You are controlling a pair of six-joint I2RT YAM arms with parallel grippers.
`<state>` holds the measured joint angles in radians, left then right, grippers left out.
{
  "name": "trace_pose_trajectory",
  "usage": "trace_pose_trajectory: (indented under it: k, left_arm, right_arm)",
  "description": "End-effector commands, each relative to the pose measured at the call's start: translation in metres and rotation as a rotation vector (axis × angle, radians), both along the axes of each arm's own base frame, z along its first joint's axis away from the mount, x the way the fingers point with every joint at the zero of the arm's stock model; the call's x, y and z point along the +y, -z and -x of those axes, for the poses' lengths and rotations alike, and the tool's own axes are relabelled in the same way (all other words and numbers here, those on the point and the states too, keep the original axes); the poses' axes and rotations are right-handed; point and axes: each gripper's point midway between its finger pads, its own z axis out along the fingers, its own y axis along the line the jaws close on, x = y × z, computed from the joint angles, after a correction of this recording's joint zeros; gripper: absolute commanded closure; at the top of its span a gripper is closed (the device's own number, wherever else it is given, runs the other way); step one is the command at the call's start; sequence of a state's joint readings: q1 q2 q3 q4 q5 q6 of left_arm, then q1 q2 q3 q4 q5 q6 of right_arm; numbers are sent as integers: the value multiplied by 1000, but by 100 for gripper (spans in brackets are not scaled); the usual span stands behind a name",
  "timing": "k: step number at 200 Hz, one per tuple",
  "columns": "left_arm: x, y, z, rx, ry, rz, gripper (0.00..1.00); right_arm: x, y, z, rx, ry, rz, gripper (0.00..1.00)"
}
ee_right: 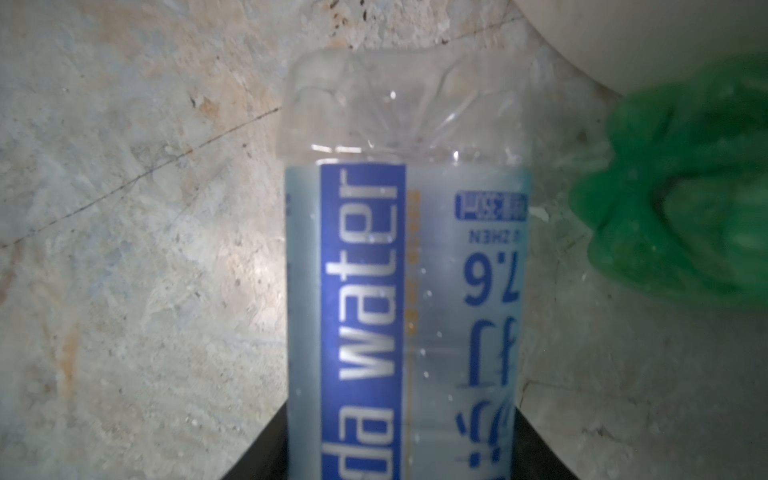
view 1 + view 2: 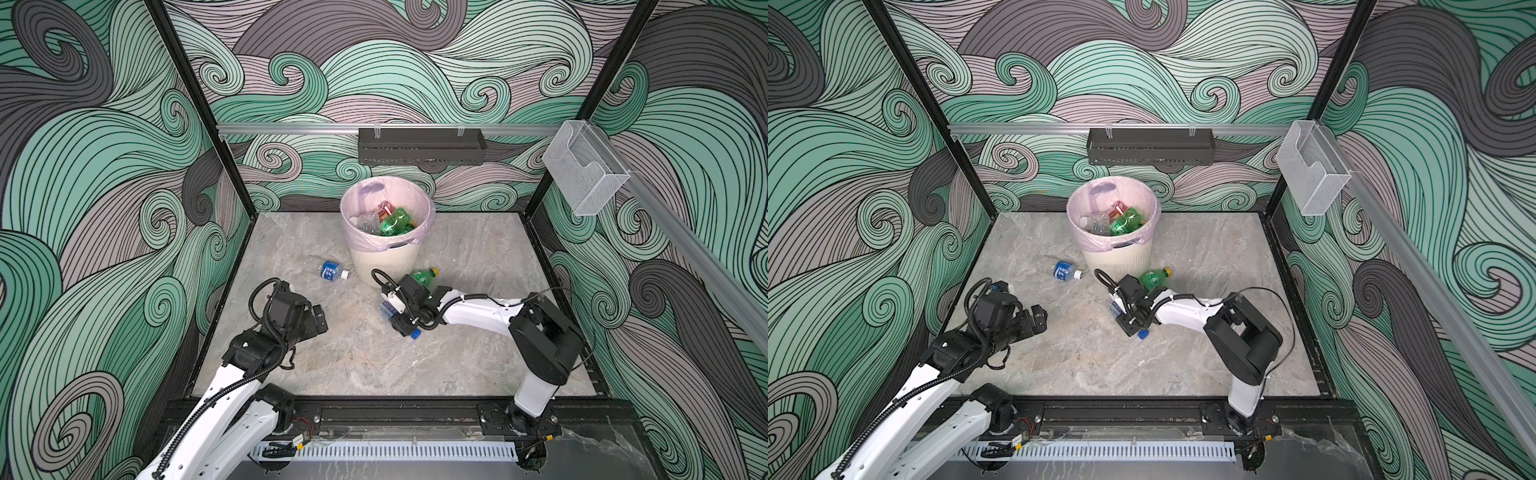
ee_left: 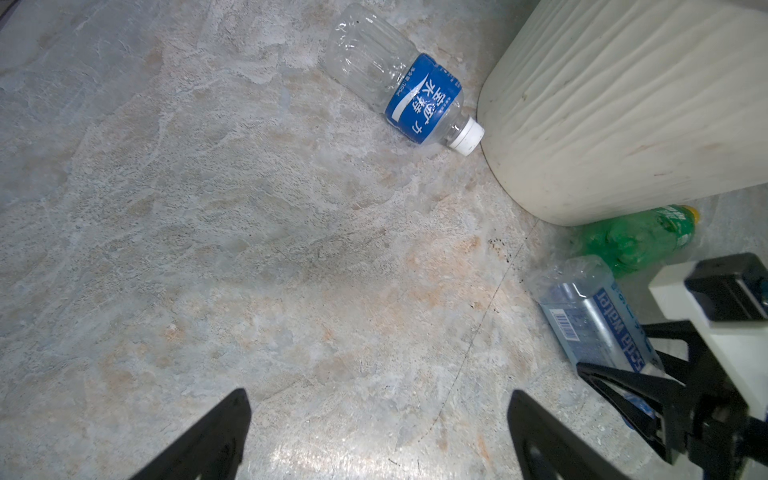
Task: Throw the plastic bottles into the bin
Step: 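Close right gripper on blue-labelled soda water bottle and lift it, then carry soda water bottle over bin with right gripper and release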
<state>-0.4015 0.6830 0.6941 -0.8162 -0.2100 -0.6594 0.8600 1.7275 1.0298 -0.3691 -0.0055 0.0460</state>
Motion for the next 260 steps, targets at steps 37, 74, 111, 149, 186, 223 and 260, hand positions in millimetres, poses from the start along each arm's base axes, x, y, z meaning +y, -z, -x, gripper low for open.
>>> trace_pose_trajectory:
  k: [37, 74, 111, 149, 186, 223, 260]
  left_arm:
    - [3, 4, -5, 4, -34, -5, 1]
    - [0, 8, -12, 20, -41, -8, 1]
    - [-2, 11, -17, 35, -54, -2, 1]
    - [-3, 13, -17, 34, -54, 7, 1]
    - [-3, 12, -14, 35, -41, 1, 1]
    - [-4, 12, -8, 56, -16, -2, 1]
    - [7, 8, -7, 50, -55, -43, 1]
  right_arm:
    - [-36, -54, 22, -95, 138, -141, 46]
    - [-71, -73, 39, -136, 201, -147, 47]
    - [-84, -117, 45, -193, 245, -235, 51]
    - [-61, -222, 24, -339, 177, -370, 51]
    - [-5, -335, -56, -494, 151, -498, 52]
    - [7, -370, -163, -540, 343, -543, 13]
    - [-1, -365, -150, -565, 318, -547, 3]
